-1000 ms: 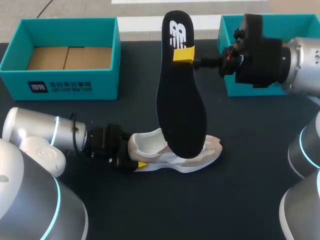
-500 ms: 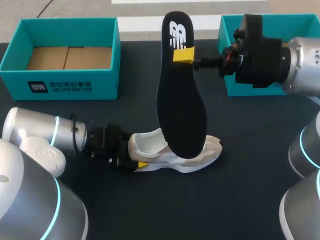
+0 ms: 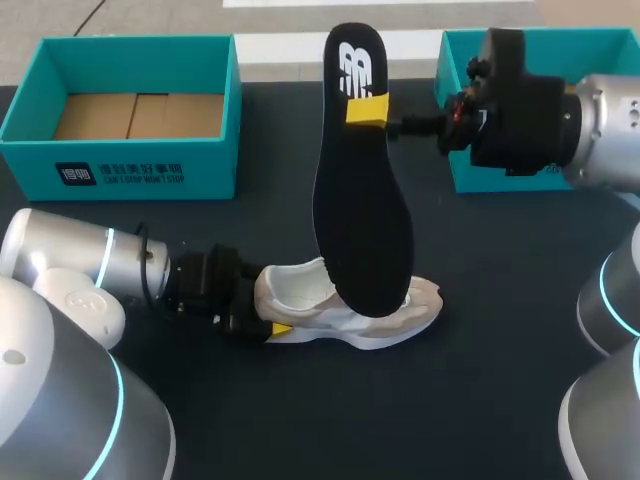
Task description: Take the shoe out of the shoebox, open the shoe tongue, remove and reinsert the insole, then place the shoe into the shoebox
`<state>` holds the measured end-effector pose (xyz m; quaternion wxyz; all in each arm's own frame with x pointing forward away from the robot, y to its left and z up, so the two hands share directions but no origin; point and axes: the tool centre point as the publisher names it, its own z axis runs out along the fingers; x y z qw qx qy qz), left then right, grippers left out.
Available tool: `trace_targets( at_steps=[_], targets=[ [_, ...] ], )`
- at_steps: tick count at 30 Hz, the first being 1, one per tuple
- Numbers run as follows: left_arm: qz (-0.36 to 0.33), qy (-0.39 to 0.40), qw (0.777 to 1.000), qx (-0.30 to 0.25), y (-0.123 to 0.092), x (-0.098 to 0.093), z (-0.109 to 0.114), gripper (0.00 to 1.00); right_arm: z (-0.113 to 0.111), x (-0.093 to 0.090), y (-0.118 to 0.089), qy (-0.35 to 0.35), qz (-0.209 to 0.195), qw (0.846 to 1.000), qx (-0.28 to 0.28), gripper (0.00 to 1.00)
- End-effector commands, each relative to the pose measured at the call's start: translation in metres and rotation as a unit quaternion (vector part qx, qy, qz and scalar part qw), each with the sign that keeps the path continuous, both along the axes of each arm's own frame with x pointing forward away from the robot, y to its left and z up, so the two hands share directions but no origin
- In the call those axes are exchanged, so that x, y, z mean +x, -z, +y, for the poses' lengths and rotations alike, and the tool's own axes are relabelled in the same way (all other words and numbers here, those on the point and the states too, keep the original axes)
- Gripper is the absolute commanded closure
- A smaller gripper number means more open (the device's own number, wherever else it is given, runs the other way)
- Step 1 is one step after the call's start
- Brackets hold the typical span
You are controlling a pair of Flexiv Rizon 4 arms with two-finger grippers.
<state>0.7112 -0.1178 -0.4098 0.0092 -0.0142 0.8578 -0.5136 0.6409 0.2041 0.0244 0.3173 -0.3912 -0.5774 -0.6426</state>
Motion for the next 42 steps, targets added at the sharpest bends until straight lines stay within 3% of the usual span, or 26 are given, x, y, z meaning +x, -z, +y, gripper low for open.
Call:
trace_targets(
  at_steps=[1, 5, 7, 8, 18, 23, 31, 42],
  targets=[
    [-0.002, -0.003, 1.0, 0.0, -0.004, -0.002, 0.001, 0.73, 0.004, 0.002, -0.001, 0.0, 0.001, 1.0, -0.001, 1.0],
    [-0.006, -0.004, 1.0, 0.003, -0.008, -0.001, 0.002, 0.5, 0.004, 0.002, -0.001, 0.0, 0.001, 1.0, -0.001, 1.0],
    [-0.007, -0.003, 1.0, 0.006, -0.009, -0.001, 0.002, 0.05, 0.004, 0.002, -0.001, 0.0, 0.001, 1.0, -0.001, 1.0],
    [-0.007, -0.002, 1.0, 0.007, -0.009, -0.001, 0.002, 0.0, 0.004, 0.002, -0.001, 0.0, 0.001, 1.0, -0.001, 1.0],
    [-0.003, 0.001, 1.0, 0.021, -0.012, 0.0, 0.004, 0.0, 0.004, 0.002, -0.001, 0.0, 0.001, 1.0, -0.001, 1.0],
    [-0.005, -0.003, 1.0, 0.026, -0.017, 0.003, 0.008, 0.0, 0.004, 0.0, -0.003, 0.001, -0.044, 0.999, -0.014, 1.0],
    [0.004, -0.005, 1.0, 0.029, -0.02, 0.007, 0.012, 0.0, 0.005, -0.002, -0.003, -0.007, -0.075, 0.997, -0.016, 1.0],
    [0.016, -0.013, 0.998, 0.055, -0.029, 0.009, 0.019, 0.0, 0.005, -0.003, -0.004, 0.005, -0.076, 0.997, -0.026, 1.0]
  ],
)
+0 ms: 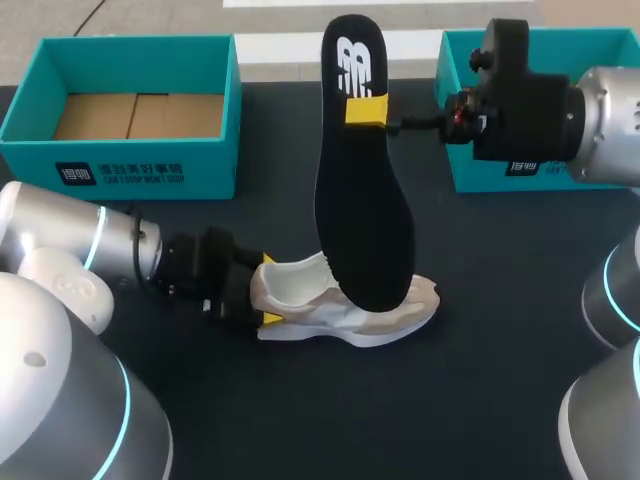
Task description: Take the shoe out of the shoebox, open the shoe tongue, remove and reinsert the insole, then place the shoe into the shoebox
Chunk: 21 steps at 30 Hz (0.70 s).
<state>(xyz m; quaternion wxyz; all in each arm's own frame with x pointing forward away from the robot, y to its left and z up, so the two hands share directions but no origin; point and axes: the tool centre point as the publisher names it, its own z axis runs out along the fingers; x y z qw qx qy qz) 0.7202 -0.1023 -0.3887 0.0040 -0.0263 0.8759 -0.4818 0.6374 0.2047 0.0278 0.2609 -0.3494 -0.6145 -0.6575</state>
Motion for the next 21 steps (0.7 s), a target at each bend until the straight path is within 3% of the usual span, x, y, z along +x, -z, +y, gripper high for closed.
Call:
trace_targets(
  at_steps=[1, 17, 21],
  targets=[
    [0.007, -0.006, 1.0, 0.024, -0.01, 0.001, 0.005, 0.0, 0.004, 0.0, 0.0, 0.002, 0.001, 1.0, -0.002, 1.0],
    [0.011, -0.01, 0.999, 0.029, -0.014, 0.001, 0.008, 0.0, 0.004, 0.0, 0.0, 0.002, 0.001, 1.0, -0.002, 1.0],
    [-0.011, -0.005, 0.997, 0.072, -0.023, 0.002, 0.013, 0.0, 0.004, 0.0, 0.0, 0.002, 0.001, 1.0, -0.002, 1.0]
  ],
)
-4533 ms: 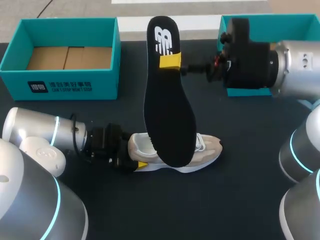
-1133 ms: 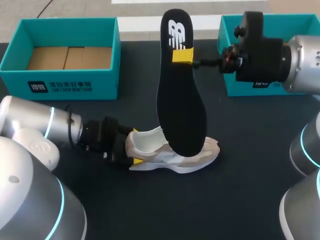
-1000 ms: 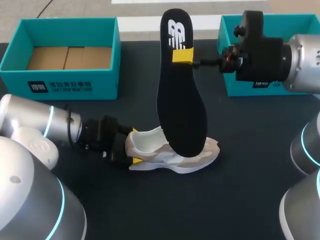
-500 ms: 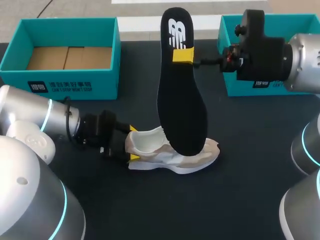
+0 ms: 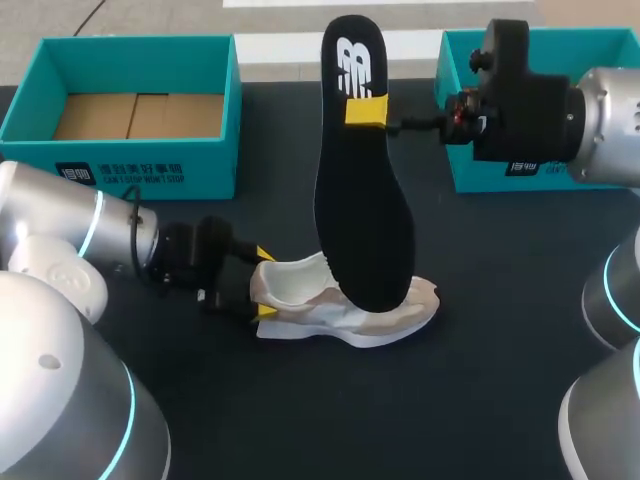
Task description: Take the shoe out of the shoebox, open the shoe tongue, remove and reinsert the insole, then place the shoe into the shoebox
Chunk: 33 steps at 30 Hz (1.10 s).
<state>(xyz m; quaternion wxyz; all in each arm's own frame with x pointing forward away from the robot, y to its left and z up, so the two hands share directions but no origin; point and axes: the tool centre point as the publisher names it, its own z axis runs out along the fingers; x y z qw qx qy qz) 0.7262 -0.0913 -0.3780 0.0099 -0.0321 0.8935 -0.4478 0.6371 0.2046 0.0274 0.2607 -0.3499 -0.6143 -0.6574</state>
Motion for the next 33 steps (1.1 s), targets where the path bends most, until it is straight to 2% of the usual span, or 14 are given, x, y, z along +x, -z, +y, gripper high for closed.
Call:
trace_targets(
  at_steps=[1, 8, 25, 29, 33],
  targets=[
    [-0.01, 0.004, 0.999, 0.035, -0.014, -0.005, 0.003, 0.0, 0.004, 0.0, -0.001, 0.002, 0.001, 1.0, -0.002, 1.0],
    [-0.019, 0.009, 0.995, 0.095, -0.03, -0.007, 0.006, 0.0, 0.004, 0.0, -0.001, 0.002, 0.001, 1.0, -0.002, 1.0],
    [-0.019, 0.009, 0.995, 0.095, -0.03, -0.007, 0.006, 0.0, 0.004, 0.0, -0.001, 0.002, 0.001, 1.0, -0.002, 1.0],
    [-0.047, 0.031, 0.991, 0.123, -0.042, -0.007, 0.009, 0.0, 0.004, 0.0, -0.001, 0.002, 0.001, 1.0, -0.002, 1.0],
    [-0.061, 0.029, 0.982, 0.174, -0.049, -0.007, 0.007, 0.0, 0.004, 0.0, -0.001, 0.002, 0.001, 1.0, -0.002, 1.0]
  ],
)
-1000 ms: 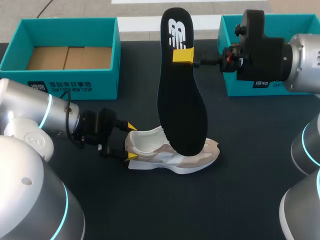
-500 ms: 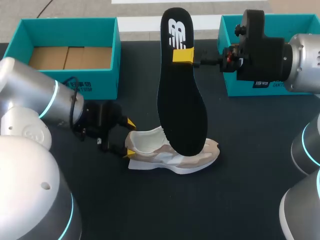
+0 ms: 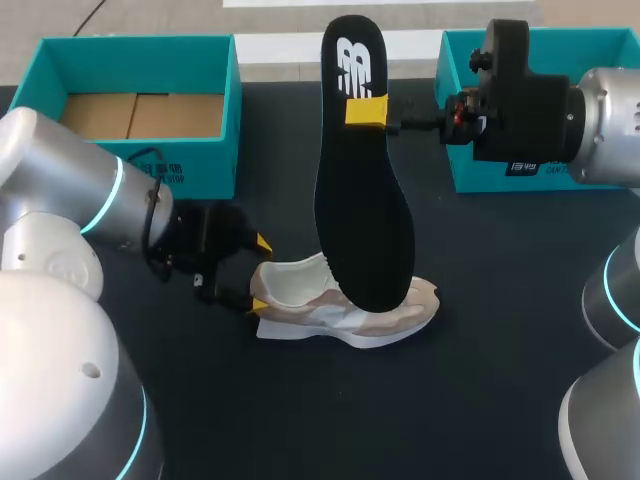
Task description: Take the shoe out of the shoebox, open the shoe tongue, remove and reinsert the insole, then place the shoe into the shoebox
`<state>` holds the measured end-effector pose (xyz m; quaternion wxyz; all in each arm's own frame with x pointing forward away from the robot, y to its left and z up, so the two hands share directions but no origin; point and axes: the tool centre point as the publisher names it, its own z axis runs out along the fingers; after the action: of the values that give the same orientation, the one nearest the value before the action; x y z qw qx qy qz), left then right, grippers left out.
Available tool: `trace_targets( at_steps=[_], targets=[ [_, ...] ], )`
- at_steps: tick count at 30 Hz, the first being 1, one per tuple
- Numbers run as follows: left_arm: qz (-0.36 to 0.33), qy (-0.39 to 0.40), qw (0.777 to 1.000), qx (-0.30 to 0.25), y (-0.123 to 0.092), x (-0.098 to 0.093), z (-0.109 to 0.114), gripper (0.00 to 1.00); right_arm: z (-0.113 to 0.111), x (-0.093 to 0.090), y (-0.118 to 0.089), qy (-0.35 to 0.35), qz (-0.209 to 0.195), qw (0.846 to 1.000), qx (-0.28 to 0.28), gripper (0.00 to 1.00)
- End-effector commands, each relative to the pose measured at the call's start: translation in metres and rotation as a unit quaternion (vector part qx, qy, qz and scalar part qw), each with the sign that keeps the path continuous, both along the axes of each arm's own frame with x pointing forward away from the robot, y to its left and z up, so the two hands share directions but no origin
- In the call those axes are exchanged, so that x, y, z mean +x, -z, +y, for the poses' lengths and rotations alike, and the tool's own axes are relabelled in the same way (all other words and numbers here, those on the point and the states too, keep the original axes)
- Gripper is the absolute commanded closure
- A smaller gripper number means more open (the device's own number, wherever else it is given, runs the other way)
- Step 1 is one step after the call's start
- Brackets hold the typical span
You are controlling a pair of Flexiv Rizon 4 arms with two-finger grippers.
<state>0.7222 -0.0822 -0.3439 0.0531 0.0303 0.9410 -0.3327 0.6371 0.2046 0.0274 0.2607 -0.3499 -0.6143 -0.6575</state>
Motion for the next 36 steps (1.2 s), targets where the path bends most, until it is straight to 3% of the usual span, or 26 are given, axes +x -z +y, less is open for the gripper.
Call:
trace_targets(
  at_steps=[1, 12, 17, 26, 36],
  targets=[
    [0.003, -0.017, 0.998, 0.061, -0.017, -0.002, -0.003, 0.0, 0.004, 0.0, -0.001, 0.002, 0.001, 1.0, -0.002, 1.0],
    [0.055, -0.031, 0.978, 0.201, -0.04, 0.01, -0.009, 0.0, 0.004, 0.0, -0.001, 0.002, 0.001, 1.0, -0.002, 1.0],
    [0.045, -0.052, 0.965, 0.255, -0.043, 0.013, -0.011, 0.0, 0.004, 0.0, -0.001, 0.002, 0.001, 1.0, -0.002, 1.0],
    [0.047, -0.042, 0.953, 0.295, -0.044, 0.011, -0.014, 0.0, 0.004, 0.0, -0.001, 0.002, 0.001, 1.0, -0.002, 1.0],
    [0.058, -0.045, 0.951, 0.302, -0.04, 0.017, -0.025, 0.0, 0.004, 0.0, -0.001, 0.002, 0.001, 1.0, -0.002, 1.0]
  ],
)
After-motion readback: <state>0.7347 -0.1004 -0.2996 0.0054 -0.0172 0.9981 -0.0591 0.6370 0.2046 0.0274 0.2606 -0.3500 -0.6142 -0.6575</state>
